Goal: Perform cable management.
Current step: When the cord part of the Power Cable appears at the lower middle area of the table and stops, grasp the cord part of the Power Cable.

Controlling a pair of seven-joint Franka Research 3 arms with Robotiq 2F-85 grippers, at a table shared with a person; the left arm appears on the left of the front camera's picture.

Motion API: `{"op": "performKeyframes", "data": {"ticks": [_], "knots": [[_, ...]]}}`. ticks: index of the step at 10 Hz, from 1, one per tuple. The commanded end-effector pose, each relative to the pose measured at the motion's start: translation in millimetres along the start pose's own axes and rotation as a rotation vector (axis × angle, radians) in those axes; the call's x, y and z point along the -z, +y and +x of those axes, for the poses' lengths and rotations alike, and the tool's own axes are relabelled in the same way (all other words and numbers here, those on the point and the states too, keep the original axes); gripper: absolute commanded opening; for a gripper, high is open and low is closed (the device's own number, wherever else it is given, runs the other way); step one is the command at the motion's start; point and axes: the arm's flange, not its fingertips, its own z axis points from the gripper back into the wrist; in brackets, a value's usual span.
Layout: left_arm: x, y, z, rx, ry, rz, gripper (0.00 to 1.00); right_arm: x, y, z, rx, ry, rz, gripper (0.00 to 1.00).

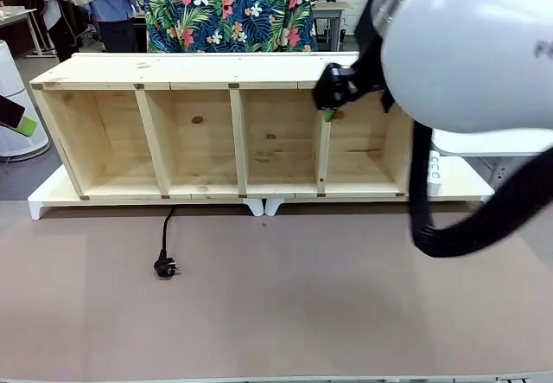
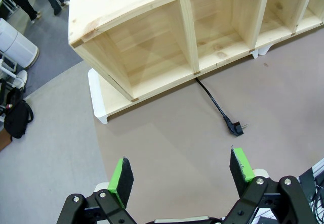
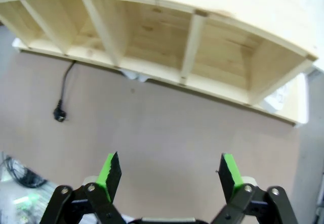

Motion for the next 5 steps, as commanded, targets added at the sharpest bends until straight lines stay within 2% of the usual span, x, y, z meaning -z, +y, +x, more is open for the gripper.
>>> {"op": "performKeyframes", "data": {"ticks": [1, 2, 5], "knots": [[0, 1, 1, -0.004, -0.007, 0.000, 1.00, 8, 22, 14, 0.074, 0.035, 0.121, 1.00], [0, 1, 1, -0.004, -0.007, 0.000, 1.00, 14, 32, 19, 0.099, 0.046, 0.154, 1.00], [0, 1, 1, -0.004, -0.007, 0.000, 1.00, 34, 68, 32, 0.129, 0.053, 0.149, 1.00]]}}
